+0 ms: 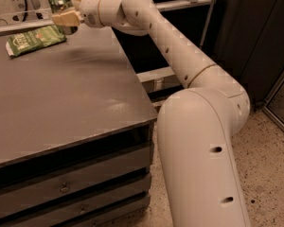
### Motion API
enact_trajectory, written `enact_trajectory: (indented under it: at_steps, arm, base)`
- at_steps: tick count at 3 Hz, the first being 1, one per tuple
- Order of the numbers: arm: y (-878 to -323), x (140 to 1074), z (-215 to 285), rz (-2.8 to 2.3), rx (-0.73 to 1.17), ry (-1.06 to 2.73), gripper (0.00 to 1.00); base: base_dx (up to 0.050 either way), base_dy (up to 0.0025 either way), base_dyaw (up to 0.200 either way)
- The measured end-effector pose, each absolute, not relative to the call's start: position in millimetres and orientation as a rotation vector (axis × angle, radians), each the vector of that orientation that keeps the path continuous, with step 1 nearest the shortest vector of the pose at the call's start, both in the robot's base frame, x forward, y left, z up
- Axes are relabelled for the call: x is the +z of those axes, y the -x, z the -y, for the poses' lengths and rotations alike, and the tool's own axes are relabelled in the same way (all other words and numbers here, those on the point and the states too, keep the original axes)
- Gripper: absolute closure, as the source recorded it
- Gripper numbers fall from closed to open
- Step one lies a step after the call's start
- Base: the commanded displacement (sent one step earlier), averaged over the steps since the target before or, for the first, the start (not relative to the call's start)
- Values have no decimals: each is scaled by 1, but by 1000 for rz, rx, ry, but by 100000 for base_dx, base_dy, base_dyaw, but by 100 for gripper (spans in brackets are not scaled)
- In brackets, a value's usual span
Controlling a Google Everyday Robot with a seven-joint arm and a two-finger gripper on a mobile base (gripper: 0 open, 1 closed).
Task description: Move green can near green jalapeno chip bag
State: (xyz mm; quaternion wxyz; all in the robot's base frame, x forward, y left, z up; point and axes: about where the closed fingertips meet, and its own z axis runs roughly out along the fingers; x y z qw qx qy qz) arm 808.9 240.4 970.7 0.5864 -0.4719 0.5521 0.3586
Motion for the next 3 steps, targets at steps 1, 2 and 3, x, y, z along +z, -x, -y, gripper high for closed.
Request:
enact_trajectory:
  at_steps: [1,2,3]
  arm:
    - [-802,957,-260,-1322,886,1103,100]
    - [-800,942,-273,-1347,915,1122,100]
    - [-804,927,-275,-1379,917,1139,100]
  base:
    - [0,0,0]
    - [0,0,0]
    - [0,0,0]
